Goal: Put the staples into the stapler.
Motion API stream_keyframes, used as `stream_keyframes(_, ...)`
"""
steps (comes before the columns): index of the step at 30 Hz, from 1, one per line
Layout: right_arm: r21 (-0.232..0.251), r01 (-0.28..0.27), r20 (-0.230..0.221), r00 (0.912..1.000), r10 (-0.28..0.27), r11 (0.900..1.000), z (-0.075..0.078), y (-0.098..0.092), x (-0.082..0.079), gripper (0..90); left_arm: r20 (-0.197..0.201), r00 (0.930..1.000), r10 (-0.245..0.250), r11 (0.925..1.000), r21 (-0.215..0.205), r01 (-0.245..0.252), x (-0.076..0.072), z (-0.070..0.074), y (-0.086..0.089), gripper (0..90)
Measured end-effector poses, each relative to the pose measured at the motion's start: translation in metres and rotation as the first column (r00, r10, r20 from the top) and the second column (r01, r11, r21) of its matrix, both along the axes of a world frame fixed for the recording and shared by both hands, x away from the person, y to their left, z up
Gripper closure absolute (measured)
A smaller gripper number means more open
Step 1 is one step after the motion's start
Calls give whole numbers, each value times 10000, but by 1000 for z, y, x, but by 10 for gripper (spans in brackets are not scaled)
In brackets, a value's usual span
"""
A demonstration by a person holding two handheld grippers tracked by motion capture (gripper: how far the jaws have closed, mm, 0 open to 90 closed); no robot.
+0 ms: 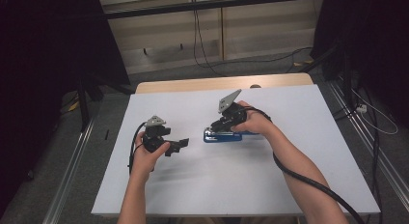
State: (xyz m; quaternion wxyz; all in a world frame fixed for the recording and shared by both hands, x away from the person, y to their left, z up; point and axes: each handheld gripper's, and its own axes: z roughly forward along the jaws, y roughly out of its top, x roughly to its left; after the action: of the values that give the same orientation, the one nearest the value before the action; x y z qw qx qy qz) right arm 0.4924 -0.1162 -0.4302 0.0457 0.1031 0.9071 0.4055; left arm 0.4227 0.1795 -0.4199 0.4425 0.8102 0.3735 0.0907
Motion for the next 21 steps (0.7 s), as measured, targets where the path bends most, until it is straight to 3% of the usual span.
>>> stream_keyframes(21, -32, -132, 100, 9999, 132, 9999, -3, 7, 1, 791, -52, 10000, -20, 10000, 8, 20, 0, -1, -1, 54)
